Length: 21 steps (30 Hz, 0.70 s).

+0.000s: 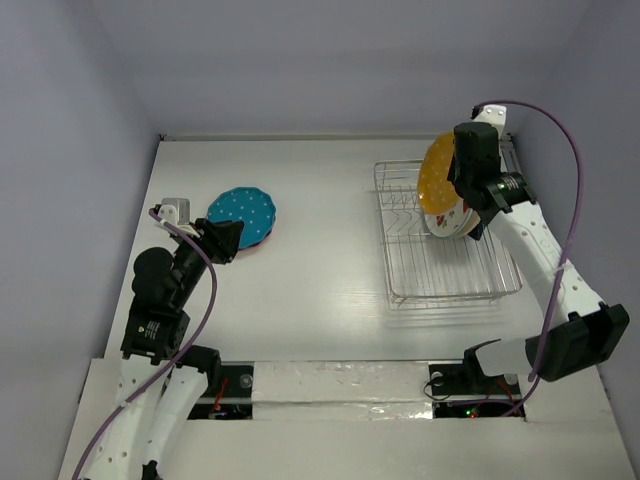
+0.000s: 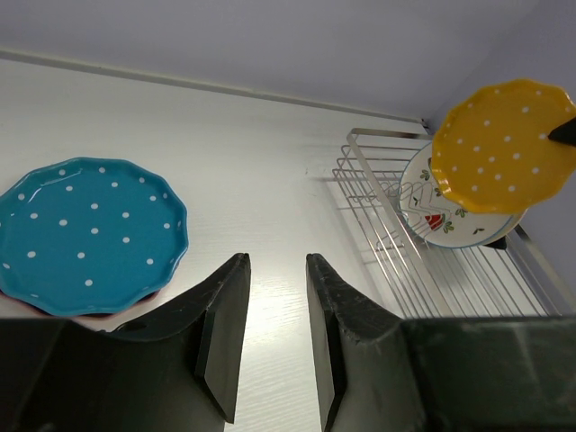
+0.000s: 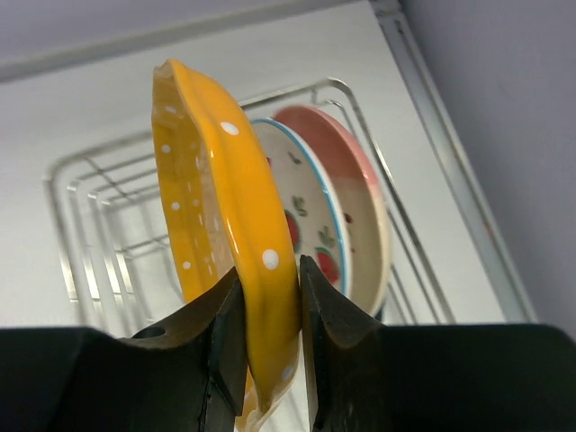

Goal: Unload the plates from the dish rack

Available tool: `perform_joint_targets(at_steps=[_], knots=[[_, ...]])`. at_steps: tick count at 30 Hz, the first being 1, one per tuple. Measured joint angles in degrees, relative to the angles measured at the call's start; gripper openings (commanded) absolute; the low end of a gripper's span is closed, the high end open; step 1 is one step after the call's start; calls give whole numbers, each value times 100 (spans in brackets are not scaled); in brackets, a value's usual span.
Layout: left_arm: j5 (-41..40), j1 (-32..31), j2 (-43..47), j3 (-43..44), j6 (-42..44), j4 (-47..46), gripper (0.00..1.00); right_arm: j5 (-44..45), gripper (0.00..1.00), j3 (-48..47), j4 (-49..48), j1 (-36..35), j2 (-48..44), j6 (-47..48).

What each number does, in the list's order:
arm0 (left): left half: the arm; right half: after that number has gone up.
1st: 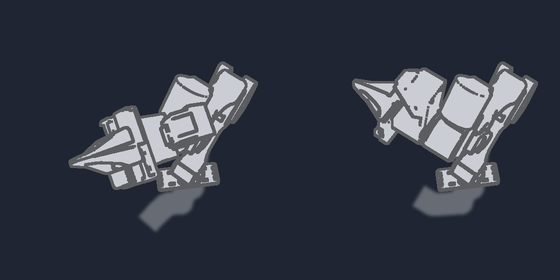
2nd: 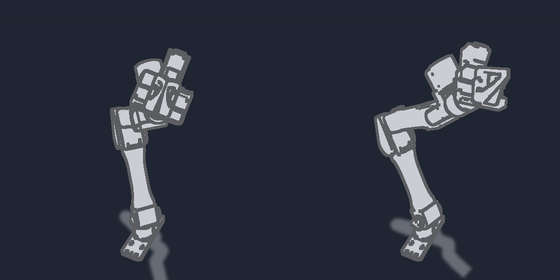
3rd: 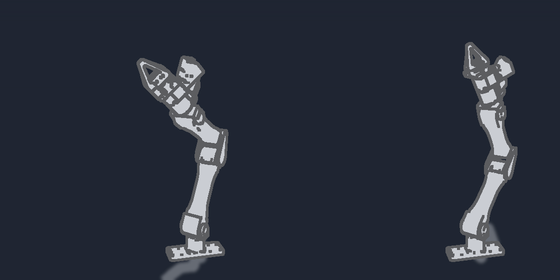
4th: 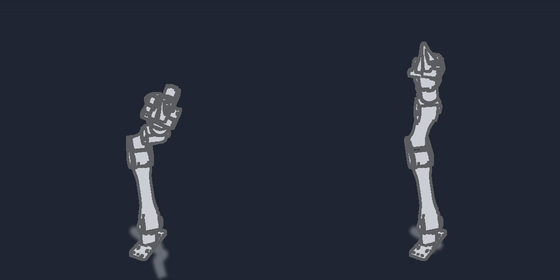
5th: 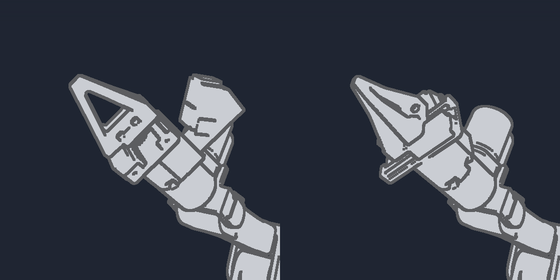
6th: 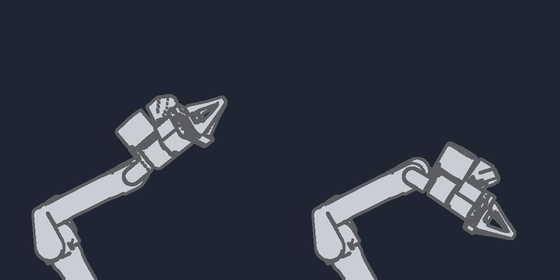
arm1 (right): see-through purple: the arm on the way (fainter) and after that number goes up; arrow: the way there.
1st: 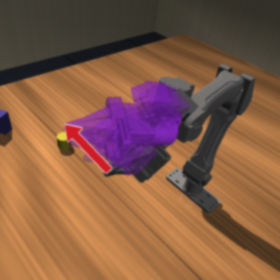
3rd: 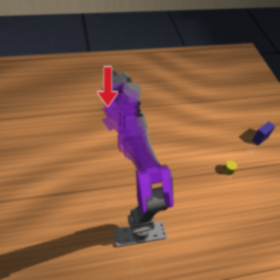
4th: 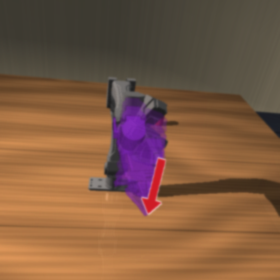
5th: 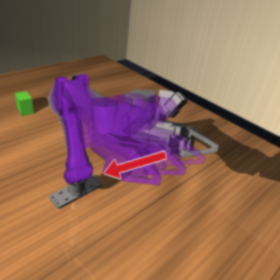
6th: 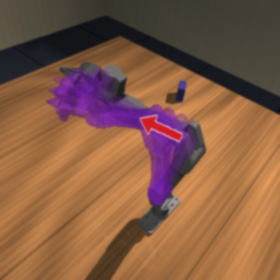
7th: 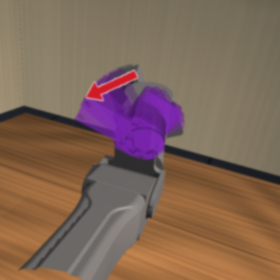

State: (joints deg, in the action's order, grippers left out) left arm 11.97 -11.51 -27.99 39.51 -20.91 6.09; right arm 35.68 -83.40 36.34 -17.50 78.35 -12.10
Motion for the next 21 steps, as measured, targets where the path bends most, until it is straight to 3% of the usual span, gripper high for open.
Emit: perform_joint_targets(at_steps=[8, 14, 21], knots=[[2, 0, 0, 0, 0, -2, 29, -621, 0, 474, -601, -22, -334, -494], [2, 0, 0, 0, 0, -2, 31, -2168, 0, 1276, -1596, -39, -446, -1196], [2, 2, -2, 0, 0, -2, 31, -3460, 0, 1226, -3045, -868, 673, -2031]])
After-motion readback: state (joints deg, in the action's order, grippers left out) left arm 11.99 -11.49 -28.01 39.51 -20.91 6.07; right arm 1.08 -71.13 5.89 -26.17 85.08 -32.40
